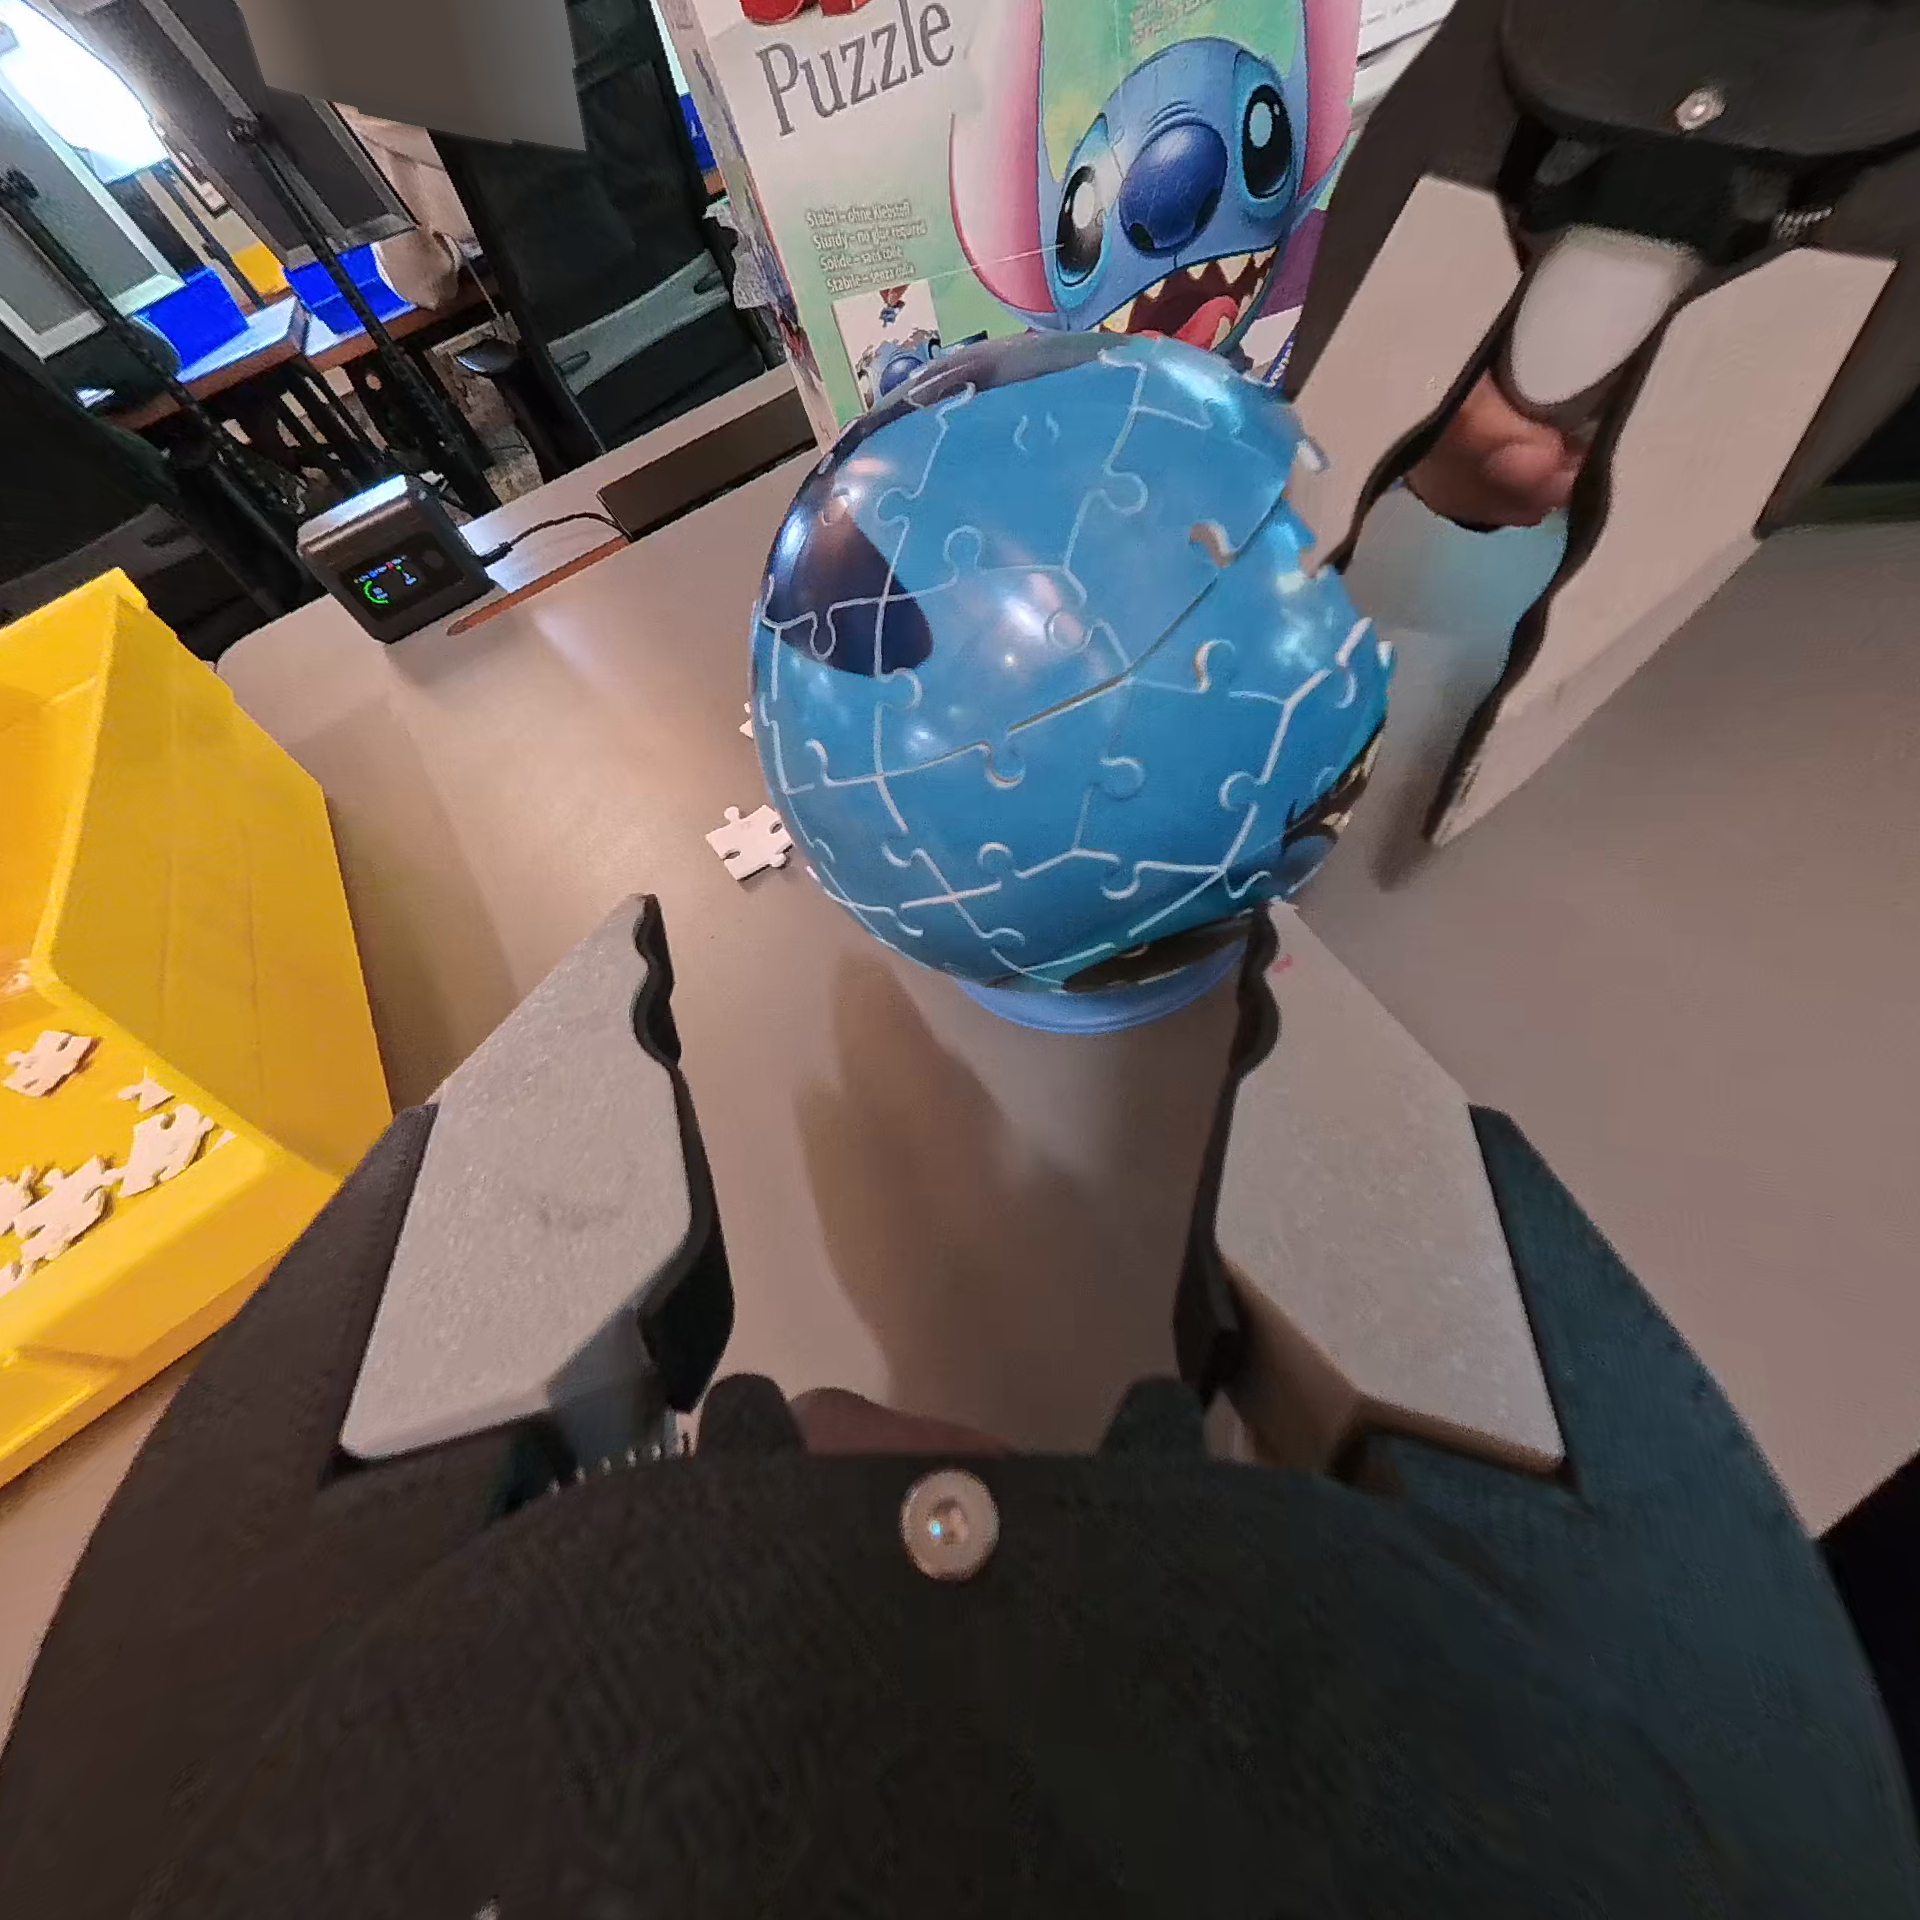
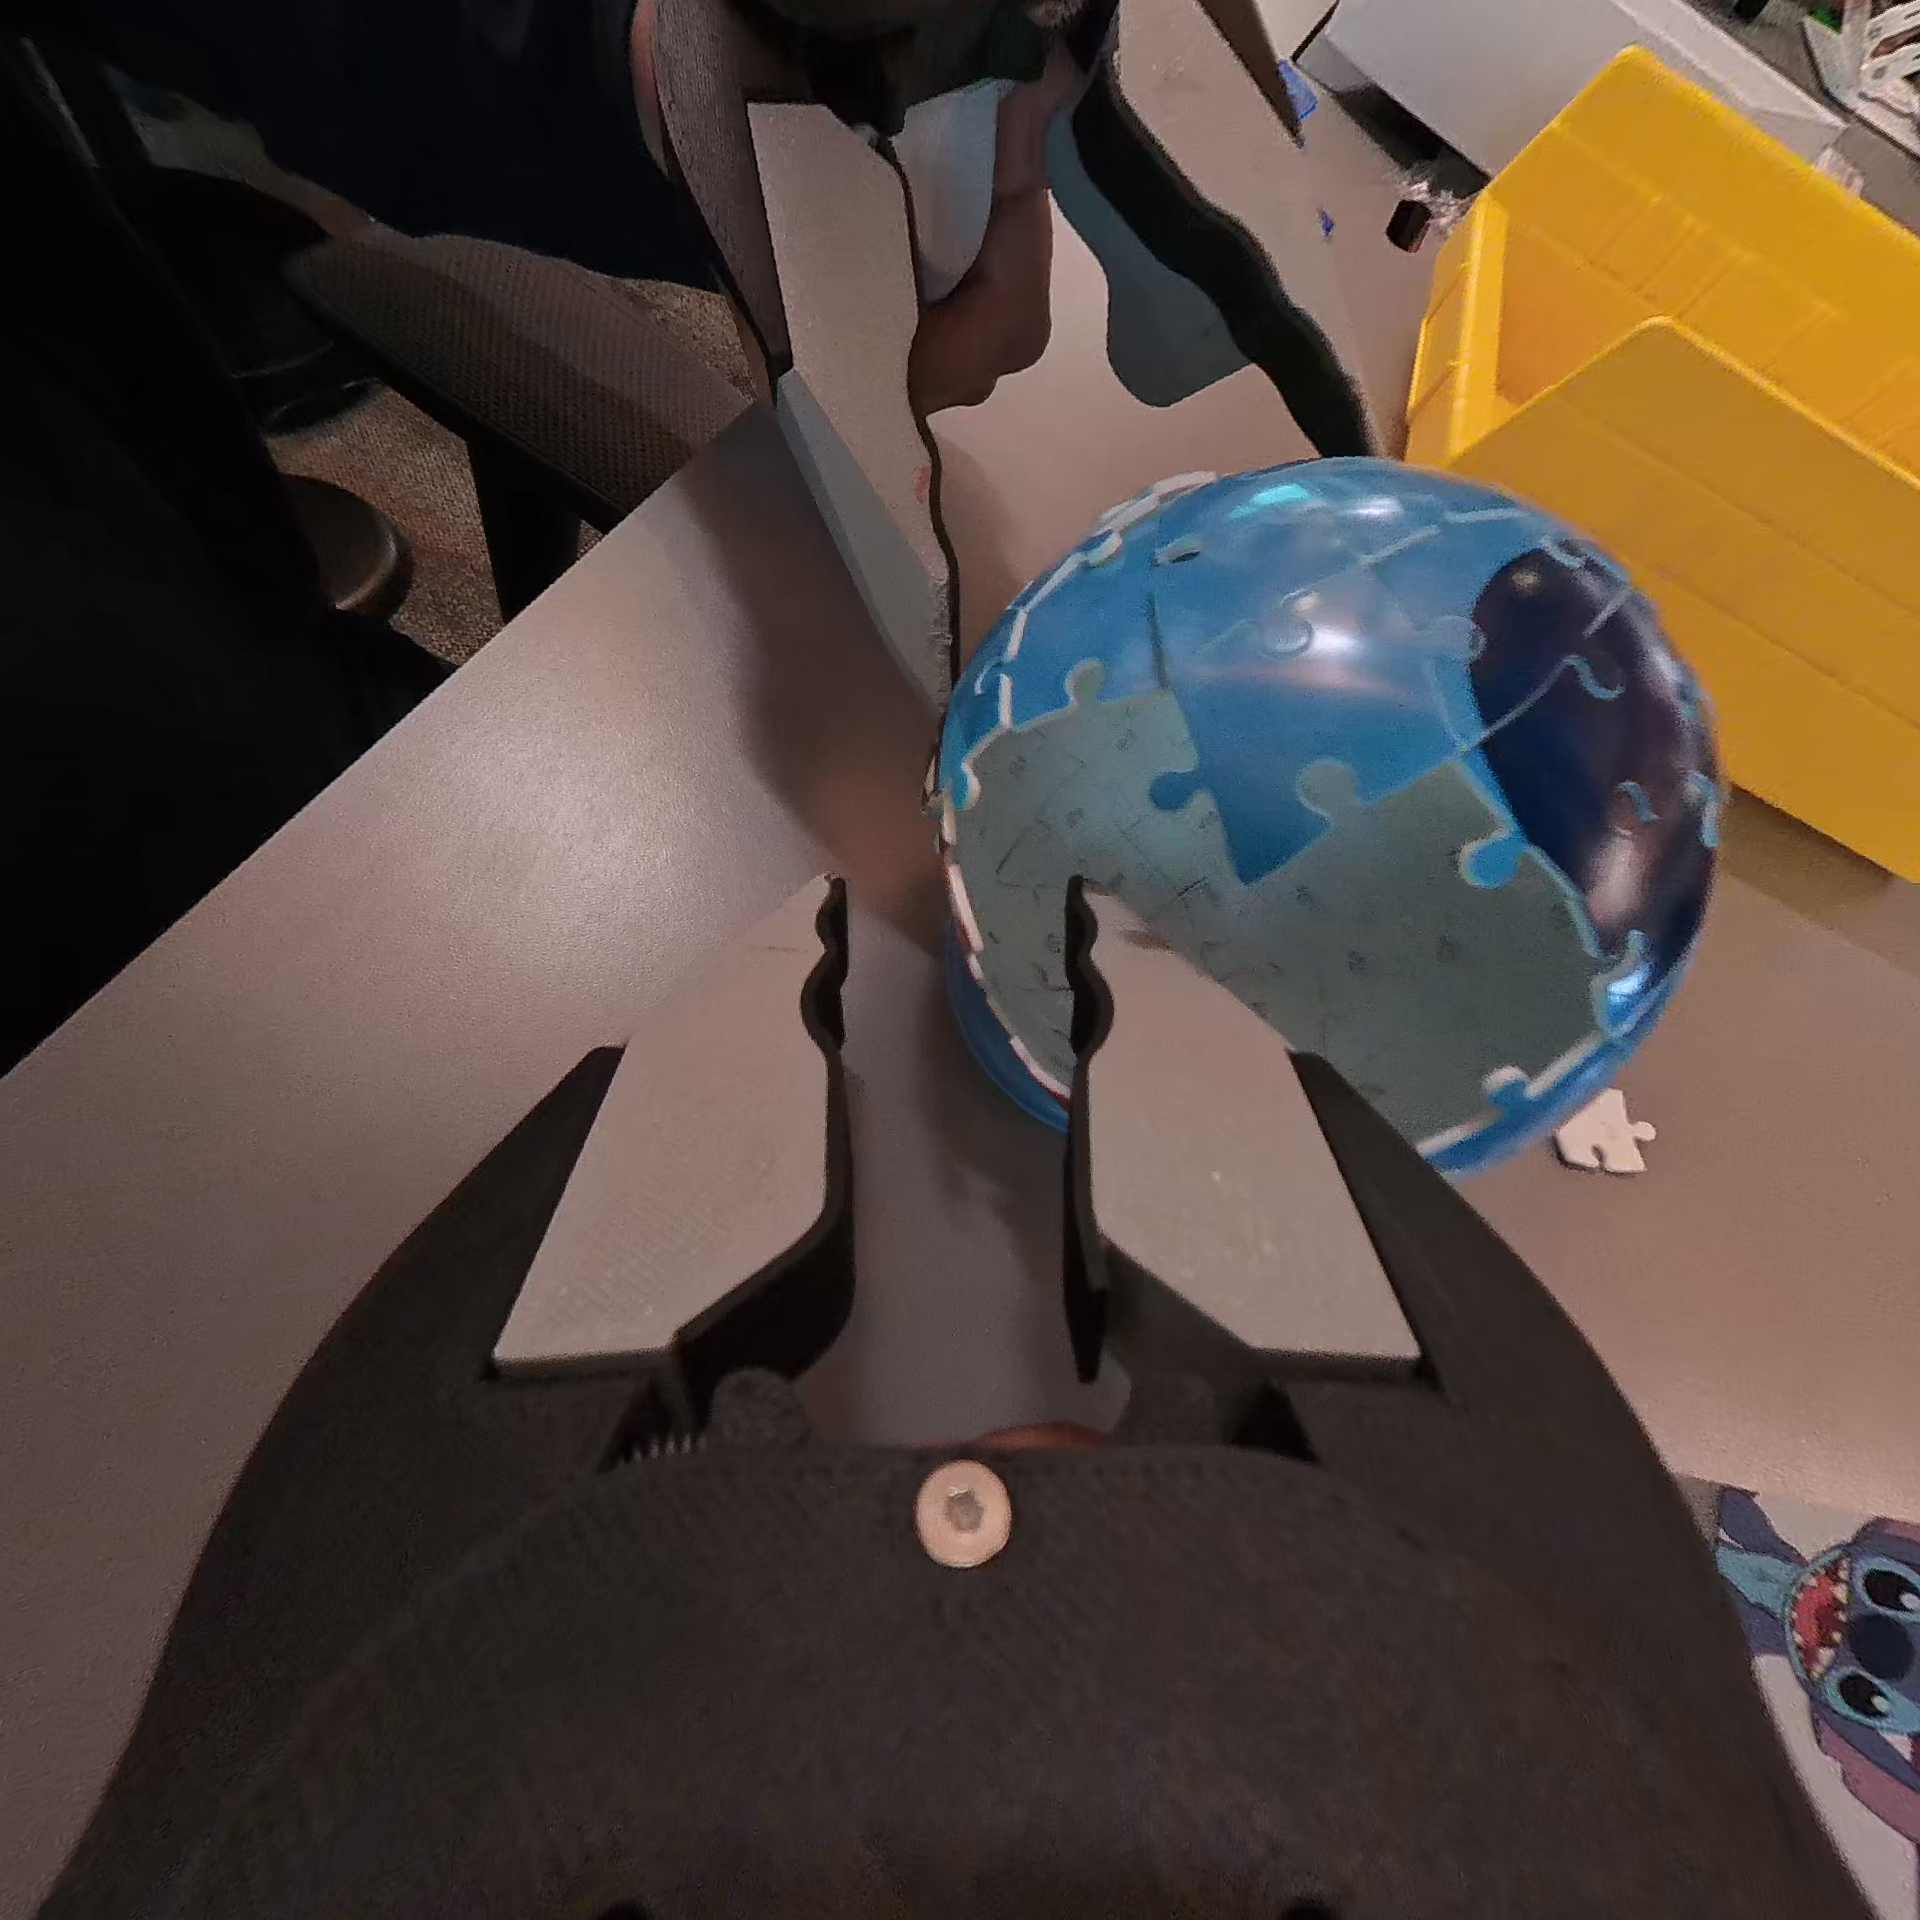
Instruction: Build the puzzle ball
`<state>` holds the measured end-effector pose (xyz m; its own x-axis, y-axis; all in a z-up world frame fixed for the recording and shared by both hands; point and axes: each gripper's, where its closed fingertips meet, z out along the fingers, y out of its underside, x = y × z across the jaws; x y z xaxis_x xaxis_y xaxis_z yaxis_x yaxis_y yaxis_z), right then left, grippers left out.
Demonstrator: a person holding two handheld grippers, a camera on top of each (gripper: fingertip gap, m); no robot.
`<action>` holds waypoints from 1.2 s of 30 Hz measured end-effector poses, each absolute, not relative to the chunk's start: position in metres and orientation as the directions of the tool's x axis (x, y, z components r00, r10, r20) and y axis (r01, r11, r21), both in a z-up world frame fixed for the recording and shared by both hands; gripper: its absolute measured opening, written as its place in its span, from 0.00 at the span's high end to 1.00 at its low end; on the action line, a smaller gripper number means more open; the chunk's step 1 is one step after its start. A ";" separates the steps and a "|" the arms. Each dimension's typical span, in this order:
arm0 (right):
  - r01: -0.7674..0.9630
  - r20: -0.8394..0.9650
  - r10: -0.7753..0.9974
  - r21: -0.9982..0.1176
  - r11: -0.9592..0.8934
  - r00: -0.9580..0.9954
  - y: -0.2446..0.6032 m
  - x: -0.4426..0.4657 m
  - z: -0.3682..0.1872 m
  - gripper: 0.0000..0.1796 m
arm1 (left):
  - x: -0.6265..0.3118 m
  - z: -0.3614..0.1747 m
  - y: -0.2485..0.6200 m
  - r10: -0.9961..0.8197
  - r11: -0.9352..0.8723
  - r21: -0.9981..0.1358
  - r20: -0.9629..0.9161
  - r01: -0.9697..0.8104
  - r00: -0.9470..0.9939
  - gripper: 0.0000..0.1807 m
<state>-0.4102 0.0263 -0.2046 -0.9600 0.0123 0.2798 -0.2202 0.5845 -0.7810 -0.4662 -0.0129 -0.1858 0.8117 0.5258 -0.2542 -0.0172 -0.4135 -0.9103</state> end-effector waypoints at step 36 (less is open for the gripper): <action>-0.256 0.320 -0.007 -0.747 0.614 -0.947 0.021 -0.411 -0.212 0.97 | -0.463 -0.184 -0.003 0.531 -0.458 -0.886 -0.339 -0.073 0.776 0.44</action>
